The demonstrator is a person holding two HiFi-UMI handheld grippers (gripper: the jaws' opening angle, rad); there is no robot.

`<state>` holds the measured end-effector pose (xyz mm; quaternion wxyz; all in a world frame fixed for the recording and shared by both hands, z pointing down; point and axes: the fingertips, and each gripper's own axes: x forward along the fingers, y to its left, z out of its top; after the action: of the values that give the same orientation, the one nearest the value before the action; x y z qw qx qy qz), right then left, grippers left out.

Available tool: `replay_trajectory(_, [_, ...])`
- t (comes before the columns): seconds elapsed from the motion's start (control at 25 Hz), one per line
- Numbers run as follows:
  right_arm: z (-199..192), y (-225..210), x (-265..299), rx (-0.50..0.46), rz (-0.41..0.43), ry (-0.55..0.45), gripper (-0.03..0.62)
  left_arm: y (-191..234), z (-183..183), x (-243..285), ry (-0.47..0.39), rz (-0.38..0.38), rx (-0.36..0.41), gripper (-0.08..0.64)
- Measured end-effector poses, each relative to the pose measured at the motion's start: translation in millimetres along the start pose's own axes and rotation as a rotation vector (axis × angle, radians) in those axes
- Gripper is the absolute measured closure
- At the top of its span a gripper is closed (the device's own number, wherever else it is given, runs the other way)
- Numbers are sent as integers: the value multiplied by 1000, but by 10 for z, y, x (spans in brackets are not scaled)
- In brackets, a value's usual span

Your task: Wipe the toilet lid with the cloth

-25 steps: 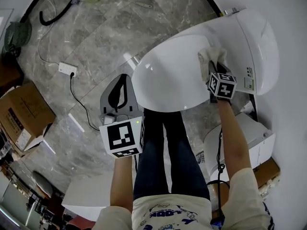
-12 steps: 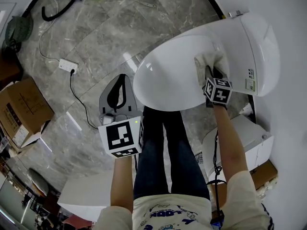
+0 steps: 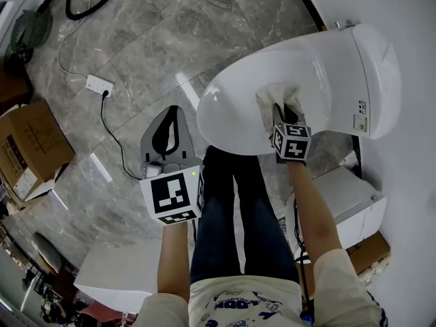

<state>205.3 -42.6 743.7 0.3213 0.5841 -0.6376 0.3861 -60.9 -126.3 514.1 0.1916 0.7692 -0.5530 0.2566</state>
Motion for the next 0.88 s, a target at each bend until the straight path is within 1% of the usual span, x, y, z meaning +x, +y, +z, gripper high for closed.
replay_trajectory(0.6, [-247,1190,97,-88,115,30,522,685,-330,-360,3,80,-66,551])
replay_trajectory(0.88, [-437,1785,146,-146,197,52,522,993,-524,-486,12,121,-94,551])
